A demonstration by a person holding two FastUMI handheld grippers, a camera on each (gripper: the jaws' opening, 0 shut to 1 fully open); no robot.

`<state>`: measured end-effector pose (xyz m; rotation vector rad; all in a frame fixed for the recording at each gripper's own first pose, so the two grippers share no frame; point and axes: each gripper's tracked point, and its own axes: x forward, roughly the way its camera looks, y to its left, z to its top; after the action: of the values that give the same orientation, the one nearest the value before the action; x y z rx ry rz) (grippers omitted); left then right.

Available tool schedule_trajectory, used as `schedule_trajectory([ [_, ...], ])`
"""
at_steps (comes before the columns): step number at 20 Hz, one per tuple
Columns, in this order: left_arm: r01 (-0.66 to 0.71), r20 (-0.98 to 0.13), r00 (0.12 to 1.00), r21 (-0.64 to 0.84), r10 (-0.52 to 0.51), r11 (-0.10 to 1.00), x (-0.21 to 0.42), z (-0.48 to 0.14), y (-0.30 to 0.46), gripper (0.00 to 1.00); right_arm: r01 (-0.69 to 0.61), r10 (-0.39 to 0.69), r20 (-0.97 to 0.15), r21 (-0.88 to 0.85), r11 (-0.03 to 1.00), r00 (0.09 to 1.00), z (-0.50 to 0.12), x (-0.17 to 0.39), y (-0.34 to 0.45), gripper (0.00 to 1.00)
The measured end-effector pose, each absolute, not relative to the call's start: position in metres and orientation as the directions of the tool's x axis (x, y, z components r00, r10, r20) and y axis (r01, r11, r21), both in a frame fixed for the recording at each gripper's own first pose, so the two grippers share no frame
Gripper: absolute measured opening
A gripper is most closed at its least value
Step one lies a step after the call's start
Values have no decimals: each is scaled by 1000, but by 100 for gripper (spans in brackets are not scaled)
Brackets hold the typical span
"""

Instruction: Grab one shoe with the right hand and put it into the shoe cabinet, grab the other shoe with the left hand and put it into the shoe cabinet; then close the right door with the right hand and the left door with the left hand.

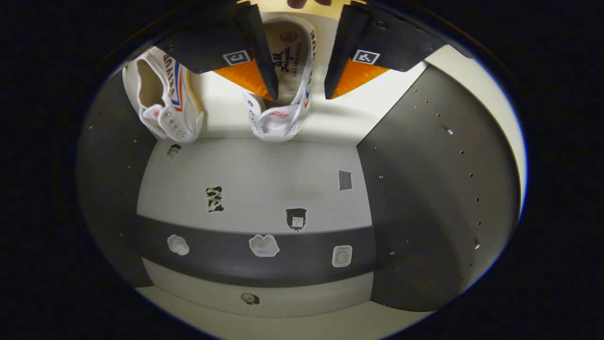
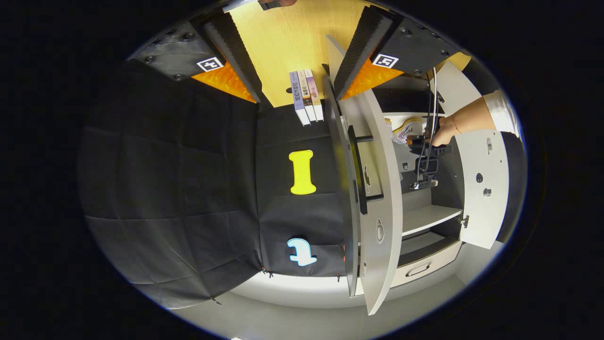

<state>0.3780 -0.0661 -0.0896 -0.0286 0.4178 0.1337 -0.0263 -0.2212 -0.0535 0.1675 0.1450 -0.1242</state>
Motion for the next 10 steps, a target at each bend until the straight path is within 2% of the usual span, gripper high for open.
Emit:
schedule_trajectory([
  [3, -91, -336, 938, 1, 86, 996, 352, -71, -71, 83, 125, -101, -146, 158, 979, 984, -50, -31, -214, 98],
  [4, -86, -305, 949, 7, 84, 996, 340, -63, -71, 86, 119, -96, -143, 156, 981, 985, -48, -33, -211, 98],
  [10, 0, -179, 984, 24, 4, 1000, 264, -25, -84, 89, 76, -58, -121, 144, 987, 991, -38, -33, -188, 98],
])
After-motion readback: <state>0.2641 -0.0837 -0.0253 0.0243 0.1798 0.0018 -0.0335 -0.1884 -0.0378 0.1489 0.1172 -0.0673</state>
